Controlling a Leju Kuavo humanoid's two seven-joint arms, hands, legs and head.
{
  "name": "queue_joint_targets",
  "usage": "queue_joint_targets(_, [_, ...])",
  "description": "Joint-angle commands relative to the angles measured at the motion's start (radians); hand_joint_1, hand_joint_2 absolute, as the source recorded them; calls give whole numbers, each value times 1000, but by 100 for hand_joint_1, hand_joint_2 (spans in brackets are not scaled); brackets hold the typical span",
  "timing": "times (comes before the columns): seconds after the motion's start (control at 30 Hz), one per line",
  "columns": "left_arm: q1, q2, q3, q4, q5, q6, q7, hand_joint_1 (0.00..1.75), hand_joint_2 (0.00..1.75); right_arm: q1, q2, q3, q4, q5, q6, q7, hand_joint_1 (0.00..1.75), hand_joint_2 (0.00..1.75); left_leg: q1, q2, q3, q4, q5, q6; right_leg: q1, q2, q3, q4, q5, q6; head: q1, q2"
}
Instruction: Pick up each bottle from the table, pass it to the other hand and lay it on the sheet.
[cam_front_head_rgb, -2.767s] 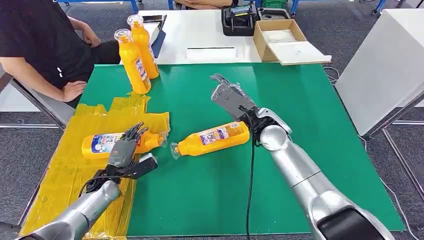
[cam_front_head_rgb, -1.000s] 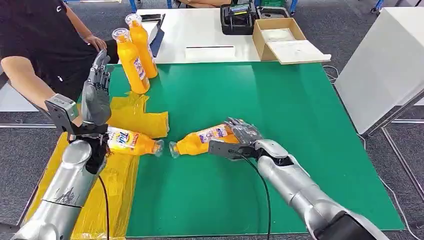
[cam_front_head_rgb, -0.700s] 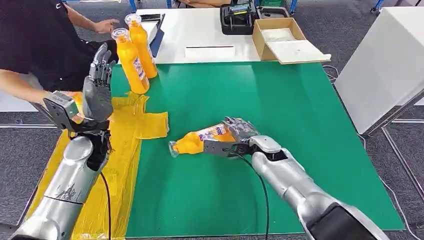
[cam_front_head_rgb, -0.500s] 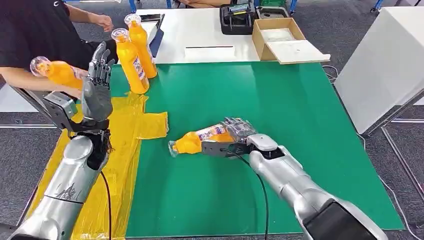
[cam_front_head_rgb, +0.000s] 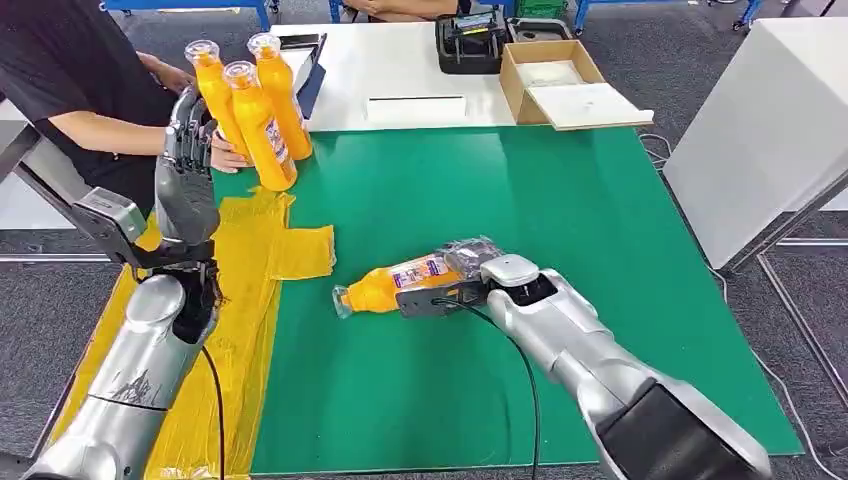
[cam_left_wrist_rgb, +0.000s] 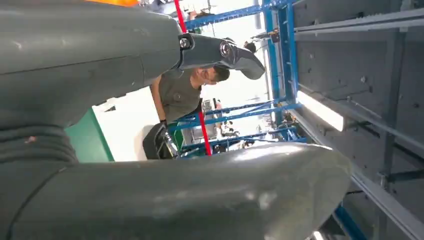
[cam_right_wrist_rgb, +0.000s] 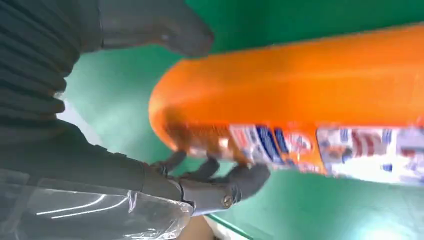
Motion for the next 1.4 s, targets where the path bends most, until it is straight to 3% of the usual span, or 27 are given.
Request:
queue_joint_targets(0.03, [2, -16, 23, 16, 6, 3, 2, 0, 0, 73, 6, 73, 76, 2, 64, -25, 175, 175, 0, -4, 4, -3, 0, -2, 1, -7, 6, -3, -1, 0, 0, 0])
queue_joint_targets(0.17, [-15, -22, 27, 19, 13, 7, 14, 0, 0, 71, 18, 87, 68, 12, 73, -39, 175, 175, 1, -1, 8, -3, -1, -3, 1, -4, 9, -4, 0, 0, -1, 0])
queue_joint_targets(0.2, [-20, -23, 28, 20, 14, 9, 17, 0, 0, 68, 24, 89, 66, 14, 72, -39, 162, 175, 1, -2, 8, -1, -3, -2, 1, -4, 9, -2, -1, 0, 0, 0])
queue_joint_targets(0.23, [-21, -23, 29, 19, 15, 9, 19, 0, 0, 64, 30, 89, 63, 14, 70, -37, 73, 175, 1, -3, 8, -2, -2, -2, 1, -5, 9, -2, -1, 0, 0, 0])
queue_joint_targets(0.27, [-19, -22, 30, 17, 15, 9, 19, 0, 0, 63, 31, 90, 63, 16, 71, -36, 0, 175, 1, -3, 7, -2, -2, -3, 1, -6, 8, -2, -1, 0, 0, 0])
queue_joint_targets(1.4, [-17, -26, 49, -3, 25, 18, 23, 0, 0, 54, 40, 102, 70, 22, 76, -31, 0, 175, 1, 1, 12, -1, -2, -2, 1, -1, 12, -2, -1, -1, 0, 0])
